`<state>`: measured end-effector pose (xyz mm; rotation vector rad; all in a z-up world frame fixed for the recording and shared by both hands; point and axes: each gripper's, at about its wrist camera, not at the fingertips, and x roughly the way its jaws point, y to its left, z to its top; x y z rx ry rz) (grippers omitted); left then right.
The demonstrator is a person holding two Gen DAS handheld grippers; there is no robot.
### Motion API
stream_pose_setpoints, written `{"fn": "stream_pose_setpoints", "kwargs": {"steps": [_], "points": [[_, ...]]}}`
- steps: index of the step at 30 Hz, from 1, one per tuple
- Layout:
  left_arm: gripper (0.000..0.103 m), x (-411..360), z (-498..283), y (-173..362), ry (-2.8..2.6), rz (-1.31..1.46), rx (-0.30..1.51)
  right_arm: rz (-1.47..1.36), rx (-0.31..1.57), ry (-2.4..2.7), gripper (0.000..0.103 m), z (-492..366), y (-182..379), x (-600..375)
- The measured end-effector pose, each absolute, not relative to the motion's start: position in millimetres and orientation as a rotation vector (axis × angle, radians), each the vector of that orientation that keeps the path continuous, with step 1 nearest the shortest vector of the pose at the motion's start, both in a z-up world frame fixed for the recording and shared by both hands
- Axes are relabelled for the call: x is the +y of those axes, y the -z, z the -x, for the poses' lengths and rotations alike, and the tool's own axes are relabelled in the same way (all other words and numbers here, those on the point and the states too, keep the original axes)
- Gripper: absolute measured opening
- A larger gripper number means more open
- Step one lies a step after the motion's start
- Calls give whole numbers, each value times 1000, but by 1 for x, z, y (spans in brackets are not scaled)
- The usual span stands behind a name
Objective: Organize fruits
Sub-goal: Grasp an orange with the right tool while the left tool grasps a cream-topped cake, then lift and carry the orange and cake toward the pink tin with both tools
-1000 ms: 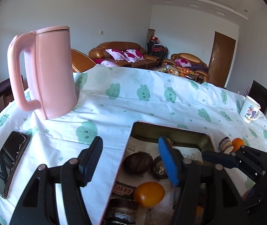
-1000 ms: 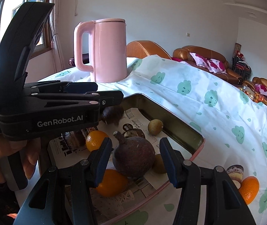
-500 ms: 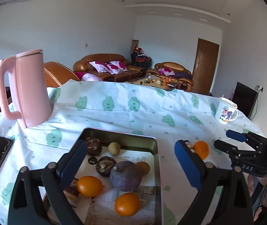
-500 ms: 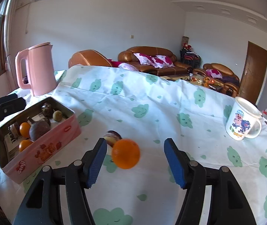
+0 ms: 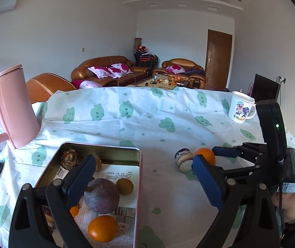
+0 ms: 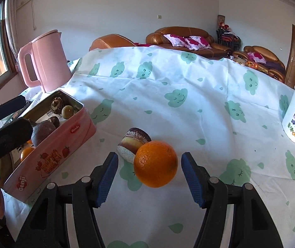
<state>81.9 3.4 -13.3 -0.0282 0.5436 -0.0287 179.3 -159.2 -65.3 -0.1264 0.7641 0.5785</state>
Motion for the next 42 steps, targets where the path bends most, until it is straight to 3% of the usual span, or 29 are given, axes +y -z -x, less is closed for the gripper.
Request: {"fn": "stream_pose_setpoints", "kwargs": {"steps": [1,2,3,15,21,26,30,32,42], "points": [[97,2,-82,13,29,26,543,125,783,-583,60,-181,68,-160],[97,1,-82,13,32,26,544,120,802,-579,49,-184,70,-162],[97,0,-83,13,37,26,547,98,808,-585,47,-186,71,-165],[95,-47,-113,26,82,-44,608,36,688,-380,46,-180,54,-215],[81,-72,-146,46,115,-46,705,-41,688,-375,46,-184,53,-234],[53,-77,-174,67,113,-26,822,-50,666,-374,46,-181,51,-236],[46,-74,-190,77,129,24,897,-43,672,-382,46,-182,52,-234],[35,-76,-190,76,136,21,892,-41,678,-387,46,-183,52,-233],[35,-76,-169,56,173,22,749,-27,605,-418,46,-170,45,-233]]}}
